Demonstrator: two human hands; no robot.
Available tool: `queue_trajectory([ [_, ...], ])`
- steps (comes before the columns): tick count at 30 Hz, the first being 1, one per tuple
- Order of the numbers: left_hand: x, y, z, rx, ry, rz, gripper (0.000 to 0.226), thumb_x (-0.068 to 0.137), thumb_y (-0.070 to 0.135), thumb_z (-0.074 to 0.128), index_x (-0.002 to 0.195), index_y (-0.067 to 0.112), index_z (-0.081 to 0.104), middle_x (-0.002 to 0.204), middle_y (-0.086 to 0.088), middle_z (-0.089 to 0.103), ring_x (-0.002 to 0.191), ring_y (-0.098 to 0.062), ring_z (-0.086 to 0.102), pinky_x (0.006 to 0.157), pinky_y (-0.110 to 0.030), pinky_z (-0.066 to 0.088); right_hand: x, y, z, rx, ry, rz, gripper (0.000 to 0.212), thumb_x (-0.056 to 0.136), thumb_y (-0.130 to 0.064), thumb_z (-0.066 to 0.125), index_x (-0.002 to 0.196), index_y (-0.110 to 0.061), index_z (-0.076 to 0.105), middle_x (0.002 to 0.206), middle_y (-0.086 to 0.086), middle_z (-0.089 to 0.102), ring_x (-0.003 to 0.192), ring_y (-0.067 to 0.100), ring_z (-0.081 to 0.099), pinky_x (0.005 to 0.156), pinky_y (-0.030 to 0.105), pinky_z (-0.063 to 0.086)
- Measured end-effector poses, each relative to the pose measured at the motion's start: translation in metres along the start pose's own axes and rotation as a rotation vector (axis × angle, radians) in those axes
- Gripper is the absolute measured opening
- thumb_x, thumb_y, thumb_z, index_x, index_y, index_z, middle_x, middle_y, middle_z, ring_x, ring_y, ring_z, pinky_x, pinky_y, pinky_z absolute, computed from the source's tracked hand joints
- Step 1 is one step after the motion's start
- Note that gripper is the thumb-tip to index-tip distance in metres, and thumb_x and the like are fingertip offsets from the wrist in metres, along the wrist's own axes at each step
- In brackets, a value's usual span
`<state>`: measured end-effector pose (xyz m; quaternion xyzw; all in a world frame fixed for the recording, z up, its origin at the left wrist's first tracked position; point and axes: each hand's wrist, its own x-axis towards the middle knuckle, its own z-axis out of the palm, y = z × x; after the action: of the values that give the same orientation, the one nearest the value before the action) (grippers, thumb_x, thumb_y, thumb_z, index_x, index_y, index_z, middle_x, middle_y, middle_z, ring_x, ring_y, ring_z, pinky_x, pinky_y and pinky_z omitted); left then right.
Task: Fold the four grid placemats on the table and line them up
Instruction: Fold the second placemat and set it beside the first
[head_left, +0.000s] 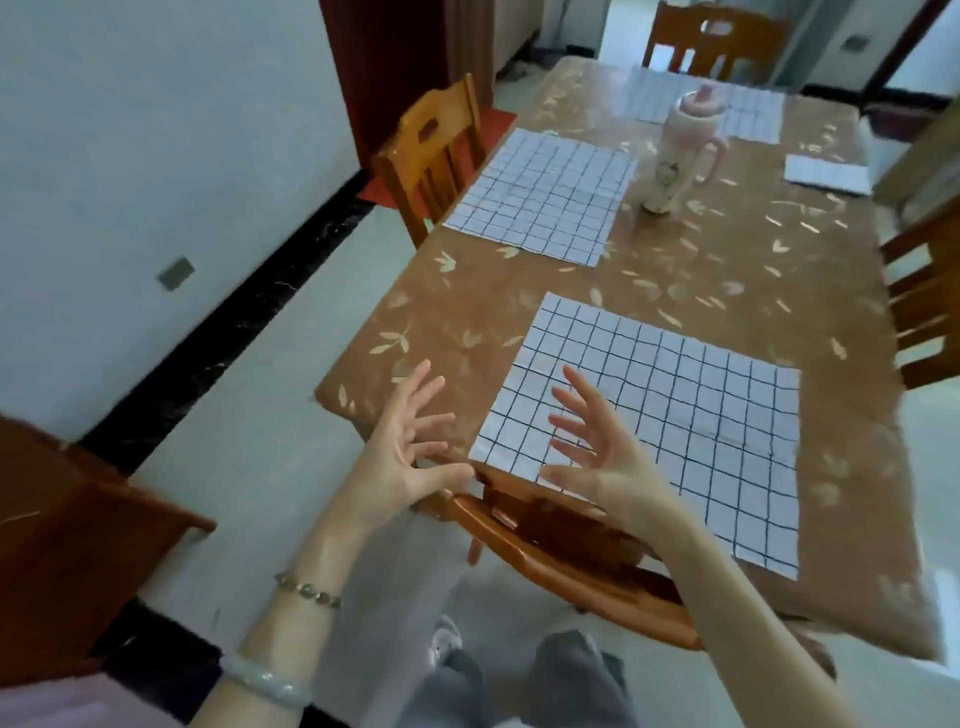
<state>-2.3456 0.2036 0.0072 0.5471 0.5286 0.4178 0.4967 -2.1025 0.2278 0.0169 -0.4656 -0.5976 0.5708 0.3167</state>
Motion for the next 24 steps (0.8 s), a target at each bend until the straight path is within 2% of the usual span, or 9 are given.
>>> queue_trajectory([
  [4,0.028,0.004,0.004,-0.001,-0.182,-0.018,0.107,0.051,0.046,0.089,0.136,0.059,0.026,0.149,0.019,0.036,0.126,-0.01,0.05,0.105,-0.042,0.045,-0.011,0.003,-0.002,0.019,0.175,0.051,0.096,0.075,-0.004,0.076,0.144,-0.047,0.024,0.146,-0.011,0.037,0.127,0.005,0.045,0.101,0.028,0.045],
  [8,0.049,0.001,0.019,-0.022,-0.31,-0.037,0.104,0.061,0.029,0.088,0.142,0.053,0.026,0.147,0.022,0.037,0.127,-0.009,0.05,0.105,-0.044,0.045,-0.02,0.007,-0.015,0.02,0.299,0.09,0.095,0.077,0.0,0.074,0.144,-0.046,0.024,0.146,-0.008,0.037,0.127,0.006,0.046,0.101,0.026,0.044],
  [13,0.074,-0.001,0.047,-0.006,-0.415,-0.051,0.105,0.066,0.02,0.086,0.146,0.047,0.023,0.149,0.019,0.036,0.126,-0.005,0.051,0.105,-0.04,0.044,-0.03,0.018,-0.042,0.016,0.378,0.128,0.094,0.079,-0.004,0.074,0.144,-0.046,0.021,0.145,-0.01,0.036,0.128,0.007,0.044,0.101,0.024,0.044],
  [17,0.093,-0.003,0.071,0.017,-0.43,-0.059,0.103,0.067,0.023,0.083,0.145,0.048,0.021,0.15,0.017,0.035,0.125,-0.003,0.05,0.104,-0.035,0.045,-0.031,0.03,-0.066,0.032,0.41,0.148,0.094,0.078,-0.004,0.074,0.144,-0.046,0.023,0.146,-0.01,0.037,0.128,0.006,0.045,0.102,0.026,0.044],
  [24,0.135,-0.012,0.106,0.035,-0.345,-0.145,0.101,0.064,0.023,0.08,0.142,0.049,0.022,0.148,0.017,0.036,0.122,-0.001,0.052,0.1,-0.031,0.046,-0.019,0.056,-0.132,0.049,0.385,0.186,0.091,0.079,-0.002,0.072,0.141,-0.048,0.024,0.141,-0.016,0.039,0.128,0.006,0.045,0.102,0.026,0.044],
])
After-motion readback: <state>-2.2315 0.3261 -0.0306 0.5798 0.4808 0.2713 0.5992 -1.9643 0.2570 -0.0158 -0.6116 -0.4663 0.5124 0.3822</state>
